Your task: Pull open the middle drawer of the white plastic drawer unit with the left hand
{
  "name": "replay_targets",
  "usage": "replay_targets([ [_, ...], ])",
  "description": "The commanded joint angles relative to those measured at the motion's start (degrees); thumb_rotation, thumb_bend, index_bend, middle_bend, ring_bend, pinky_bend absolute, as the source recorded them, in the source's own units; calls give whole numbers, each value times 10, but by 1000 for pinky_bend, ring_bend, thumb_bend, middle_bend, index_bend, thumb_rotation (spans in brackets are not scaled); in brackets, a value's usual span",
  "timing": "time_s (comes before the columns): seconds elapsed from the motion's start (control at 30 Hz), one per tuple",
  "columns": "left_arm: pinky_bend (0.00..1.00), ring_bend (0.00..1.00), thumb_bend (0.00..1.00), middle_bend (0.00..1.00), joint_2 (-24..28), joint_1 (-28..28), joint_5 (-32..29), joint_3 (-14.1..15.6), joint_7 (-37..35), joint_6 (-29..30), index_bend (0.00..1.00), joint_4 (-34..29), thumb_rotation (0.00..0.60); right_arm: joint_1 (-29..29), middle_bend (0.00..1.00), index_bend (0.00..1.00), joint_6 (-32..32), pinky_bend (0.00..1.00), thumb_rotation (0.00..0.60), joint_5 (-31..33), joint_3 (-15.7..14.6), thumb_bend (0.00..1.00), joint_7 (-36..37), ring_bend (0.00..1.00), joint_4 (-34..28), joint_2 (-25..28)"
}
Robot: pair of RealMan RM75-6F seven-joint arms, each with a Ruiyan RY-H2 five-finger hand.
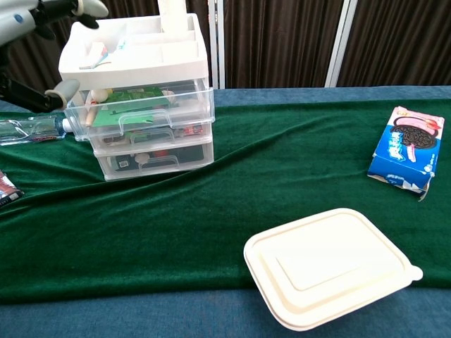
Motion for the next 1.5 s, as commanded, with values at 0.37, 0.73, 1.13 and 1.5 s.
replay_targets([
  [0.37,157,2,536,90,-37,-63,-148,-35,46,-10,74,21,600,1,0,64,-2,0,600,3,0,84,4,0,2,0],
  [0.73,167,31,535,123,-48,-93,-204,-33,46,-1,101,43,600,1,0,64,-3,0,600,3,0,84,4,0,2,1],
  [1.13,221,96,535,202,-55,-117,-230,-23,27,0,156,54,600,1,0,64,-4,0,600,4,0,84,5,0,2,0],
  [1.5,300,184,535,306,-52,-127,-227,-6,13,11,230,50,600,1,0,64,-2,0,600,4,1,84,6,0,2,1],
])
